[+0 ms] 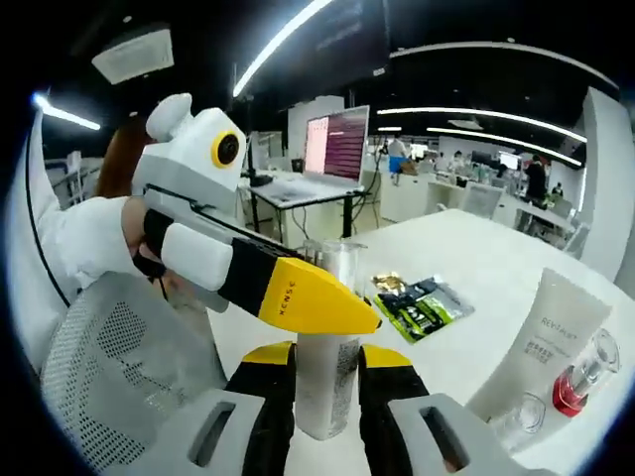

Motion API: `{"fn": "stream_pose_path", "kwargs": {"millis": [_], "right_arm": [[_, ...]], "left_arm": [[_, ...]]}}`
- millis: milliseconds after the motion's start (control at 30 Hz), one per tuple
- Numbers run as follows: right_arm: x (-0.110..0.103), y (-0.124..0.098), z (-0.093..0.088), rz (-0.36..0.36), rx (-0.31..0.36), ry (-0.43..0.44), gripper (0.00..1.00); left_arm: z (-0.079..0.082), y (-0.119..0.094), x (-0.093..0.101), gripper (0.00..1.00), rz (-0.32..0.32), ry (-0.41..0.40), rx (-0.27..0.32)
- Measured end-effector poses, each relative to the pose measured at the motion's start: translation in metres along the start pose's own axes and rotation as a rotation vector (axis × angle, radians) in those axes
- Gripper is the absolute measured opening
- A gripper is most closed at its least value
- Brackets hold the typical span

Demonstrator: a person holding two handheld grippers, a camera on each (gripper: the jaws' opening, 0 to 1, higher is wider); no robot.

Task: Arrange the skincare products in the storage area until every visible bottle or jar stands upright without overlapping.

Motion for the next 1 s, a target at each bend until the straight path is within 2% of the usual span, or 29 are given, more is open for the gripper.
{"fn": "stream_pose_path", "kwargs": {"millis": [33,100,200,267,300,367,433,500,600,633,667,700,767,833,900,967,1000], "right_arm": [[0.002,-0.003,-0.001,0.014,0.003,0.025,0.16],[-0.001,-0.007,-0.001,0.074,0.022,0.138,0.16],[0.001,-0.012,0.000,0.115,0.044,0.156,0.15],[-0.001,-0.017,0.002,0.157,0.060,0.157,0.15],[-0.004,-0.022,0.005,0.212,0.083,0.169,0.15],[-0.008,-0.029,0.008,0.275,0.092,0.186,0.15],[-0.009,-0.036,0.007,0.346,0.088,0.197,0.15],[-0.015,-0.043,0.004,0.446,0.074,0.248,0.15],[-0.017,-0.050,0.006,0.519,0.111,0.359,0.15],[-0.017,-0.054,0.010,0.540,0.146,0.410,0.15],[-0.018,-0.056,0.014,0.555,0.176,0.435,0.15],[-0.022,-0.062,0.016,0.596,0.169,0.470,0.15],[-0.023,-0.067,0.023,0.633,0.217,0.470,0.15],[-0.028,-0.075,0.032,0.702,0.245,0.538,0.15],[-0.029,-0.079,0.038,0.730,0.270,0.557,0.15],[-0.030,-0.079,0.039,0.732,0.273,0.568,0.15],[-0.029,-0.078,0.039,0.723,0.271,0.586,0.15]], "left_arm": [[0.000,-0.001,-0.002,0.18,-0.007,-0.012,-0.002],[0.000,0.000,0.000,0.18,-0.024,-0.009,0.006],[0.001,0.001,0.009,0.19,-0.064,0.020,0.016],[0.001,0.001,0.019,0.18,-0.106,-0.002,0.028],[0.003,0.001,0.024,0.18,-0.148,-0.032,0.035],[0.003,0.000,0.033,0.17,-0.201,-0.062,0.038],[0.001,0.001,0.044,0.16,-0.232,-0.040,0.035],[-0.003,0.002,0.057,0.17,-0.286,-0.019,0.014],[-0.005,0.001,0.070,0.17,-0.341,-0.023,0.013],[-0.005,0.000,0.073,0.17,-0.363,-0.033,0.010],[0.000,0.000,0.077,0.17,-0.378,-0.060,0.036],[0.003,-0.003,0.082,0.18,-0.413,-0.097,0.045],[0.009,-0.007,0.090,0.18,-0.471,-0.171,0.068],[0.017,-0.012,0.095,0.19,-0.520,-0.208,0.100],[0.021,-0.015,0.098,0.20,-0.550,-0.248,0.113],[0.022,-0.016,0.098,0.19,-0.553,-0.230,0.119],[0.024,-0.016,0.095,0.19,-0.535,-0.202,0.126]]}}
Point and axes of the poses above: the point that each gripper's makers call its tool centre point, and the gripper's own axes: y roughly forward along the fingers, x roughly to its right, z roughly out of its top, the point moved 1 cm from there along -y, roughly backward along the fingers, and after that the axes turned 2 degrees about x, right-handed, at the moved point
